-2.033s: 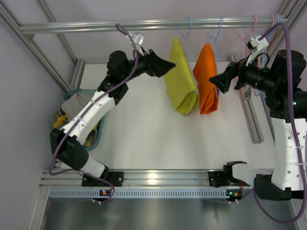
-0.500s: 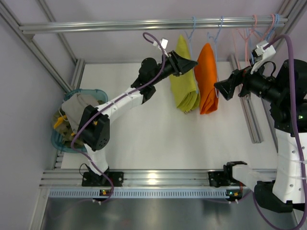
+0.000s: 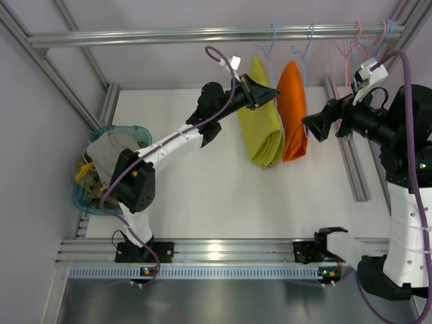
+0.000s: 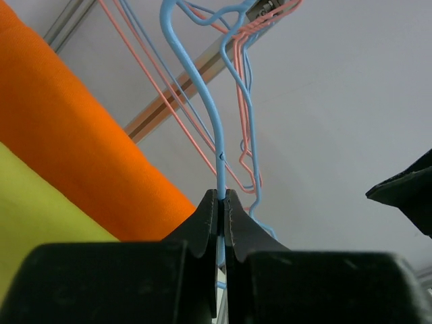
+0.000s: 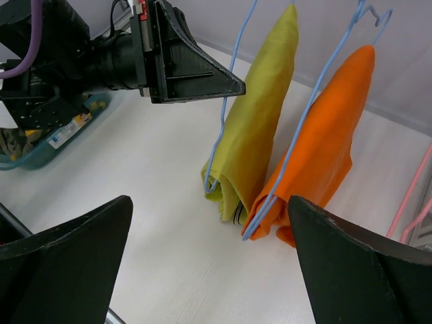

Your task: Remove the trousers from the hanger

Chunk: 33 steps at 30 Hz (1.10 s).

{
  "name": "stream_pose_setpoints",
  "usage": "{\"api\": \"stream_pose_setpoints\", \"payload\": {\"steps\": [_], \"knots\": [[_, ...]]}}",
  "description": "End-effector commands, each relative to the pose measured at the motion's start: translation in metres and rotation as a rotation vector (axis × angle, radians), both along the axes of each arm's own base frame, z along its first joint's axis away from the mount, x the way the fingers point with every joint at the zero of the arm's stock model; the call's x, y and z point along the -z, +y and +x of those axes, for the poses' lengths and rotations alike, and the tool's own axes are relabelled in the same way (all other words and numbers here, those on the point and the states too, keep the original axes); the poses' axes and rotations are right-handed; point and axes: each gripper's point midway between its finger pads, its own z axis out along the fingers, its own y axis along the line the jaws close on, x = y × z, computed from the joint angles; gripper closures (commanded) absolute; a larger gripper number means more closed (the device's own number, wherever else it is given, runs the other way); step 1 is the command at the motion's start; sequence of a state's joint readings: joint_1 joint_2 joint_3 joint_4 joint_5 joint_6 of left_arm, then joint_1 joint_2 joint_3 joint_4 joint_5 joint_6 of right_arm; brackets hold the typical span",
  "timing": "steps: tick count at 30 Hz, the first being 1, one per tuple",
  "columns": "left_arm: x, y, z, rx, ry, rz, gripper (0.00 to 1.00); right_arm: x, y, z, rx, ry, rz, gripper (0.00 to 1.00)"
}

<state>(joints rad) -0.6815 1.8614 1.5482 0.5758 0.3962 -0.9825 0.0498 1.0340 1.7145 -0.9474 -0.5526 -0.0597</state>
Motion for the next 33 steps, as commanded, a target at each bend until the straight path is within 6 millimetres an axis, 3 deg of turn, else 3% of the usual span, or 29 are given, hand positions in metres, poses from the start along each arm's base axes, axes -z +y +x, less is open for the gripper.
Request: {"api": "stream_pose_setpoints", "payload": {"steps": [1, 6, 9, 12, 19, 25, 28, 29, 31, 32, 33], "knots": [[-0.073, 0.008, -0.029, 0.042, -0.164, -0.118, 1.0, -0.006, -0.002, -0.002, 0.003, -0.041, -0.008, 0.01], [-0.126, 0.024, -0.047, 0.055, -0.295, -0.169, 1.0, -0.007, -0.001, -0.002, -0.005, -0.041, -0.007, 0.01], [-0.149, 0.033, -0.057, 0.058, -0.378, -0.181, 1.0, -0.007, 0.0, -0.004, -0.011, -0.044, -0.007, 0.01], [-0.158, 0.04, -0.065, 0.052, -0.414, -0.183, 1.0, -0.006, 0.0, -0.004, -0.014, -0.041, -0.006, 0.01], [-0.165, 0.052, -0.078, 0.033, -0.474, -0.175, 1.0, -0.011, 0.005, -0.001, -0.032, -0.057, 0.022, 0.01], [-0.163, 0.058, -0.076, 0.034, -0.475, -0.173, 1.0, -0.015, 0.011, 0.006, -0.054, -0.054, 0.058, 0.01], [-0.153, 0.061, -0.083, 0.051, -0.45, -0.161, 1.0, -0.019, 0.016, 0.006, -0.071, -0.044, 0.098, 0.01], [-0.138, 0.06, -0.081, 0.051, -0.418, -0.141, 1.0, -0.019, 0.018, 0.006, -0.085, -0.039, 0.109, 0.0], [-0.137, 0.068, -0.09, 0.051, -0.399, -0.148, 1.0, -0.019, 0.025, 0.006, -0.11, -0.027, 0.168, 0.01], [-0.125, 0.068, -0.092, 0.062, -0.373, -0.132, 1.0, -0.018, 0.028, 0.006, -0.118, -0.023, 0.191, 0.01], [-0.13, 0.074, -0.101, 0.068, -0.385, -0.138, 1.0, -0.017, 0.03, 0.01, -0.127, -0.044, 0.214, 0.01]]}}
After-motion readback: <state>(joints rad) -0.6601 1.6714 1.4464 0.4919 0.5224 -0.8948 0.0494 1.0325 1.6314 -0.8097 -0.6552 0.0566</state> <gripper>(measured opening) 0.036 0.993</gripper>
